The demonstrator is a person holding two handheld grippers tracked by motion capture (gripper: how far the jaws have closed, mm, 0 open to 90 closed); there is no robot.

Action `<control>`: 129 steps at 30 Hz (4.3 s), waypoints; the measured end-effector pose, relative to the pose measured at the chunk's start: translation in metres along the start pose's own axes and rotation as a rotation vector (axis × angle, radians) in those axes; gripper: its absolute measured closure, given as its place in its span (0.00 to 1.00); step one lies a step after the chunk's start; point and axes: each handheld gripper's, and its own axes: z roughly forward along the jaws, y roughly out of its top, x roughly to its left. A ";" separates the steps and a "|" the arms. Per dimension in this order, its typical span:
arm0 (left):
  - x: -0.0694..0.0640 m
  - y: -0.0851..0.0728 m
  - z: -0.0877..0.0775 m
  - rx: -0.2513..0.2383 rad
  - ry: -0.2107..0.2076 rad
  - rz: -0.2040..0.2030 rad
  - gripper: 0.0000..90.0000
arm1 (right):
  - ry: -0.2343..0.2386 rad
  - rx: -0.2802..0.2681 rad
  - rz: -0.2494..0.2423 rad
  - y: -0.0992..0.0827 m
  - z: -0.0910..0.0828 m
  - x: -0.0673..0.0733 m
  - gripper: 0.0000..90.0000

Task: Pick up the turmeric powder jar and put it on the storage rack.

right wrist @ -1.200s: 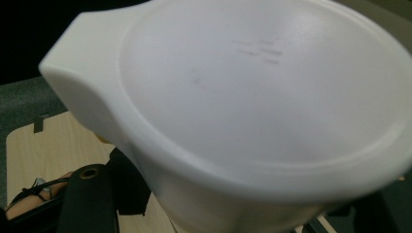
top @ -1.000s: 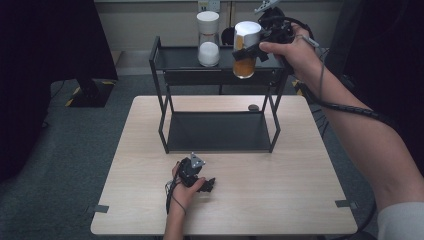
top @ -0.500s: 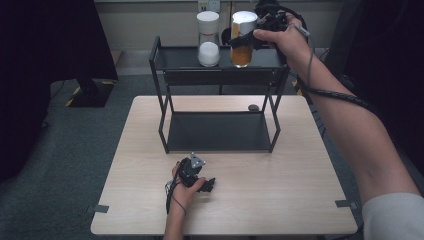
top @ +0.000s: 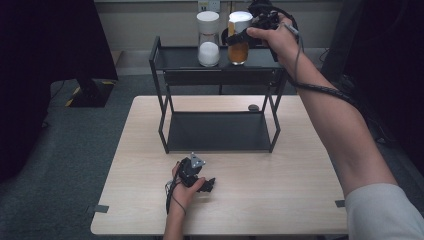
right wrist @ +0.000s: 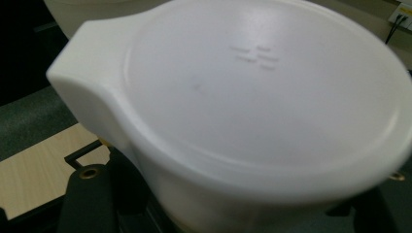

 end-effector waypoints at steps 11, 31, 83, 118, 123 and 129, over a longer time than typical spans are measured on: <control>0.000 0.000 0.000 0.002 0.000 0.002 0.00 | -0.011 -0.007 0.016 -0.002 0.007 -0.004 0.34; 0.000 0.000 0.000 0.001 -0.001 0.003 0.00 | -0.039 -0.007 0.004 -0.006 0.008 0.007 0.12; 0.000 0.000 0.000 -0.001 0.001 0.000 0.00 | -0.023 -0.112 0.049 -0.079 -0.038 0.029 0.03; 0.000 -0.001 0.000 -0.003 0.002 -0.001 0.00 | 0.098 -0.138 0.042 -0.163 -0.029 0.042 0.03; 0.000 0.000 0.000 -0.002 0.001 -0.001 0.00 | 0.100 -0.134 0.041 -0.176 -0.025 0.043 0.03; 0.000 0.000 0.000 -0.001 0.001 0.002 0.00 | 0.112 -0.128 0.052 -0.193 -0.020 0.044 0.03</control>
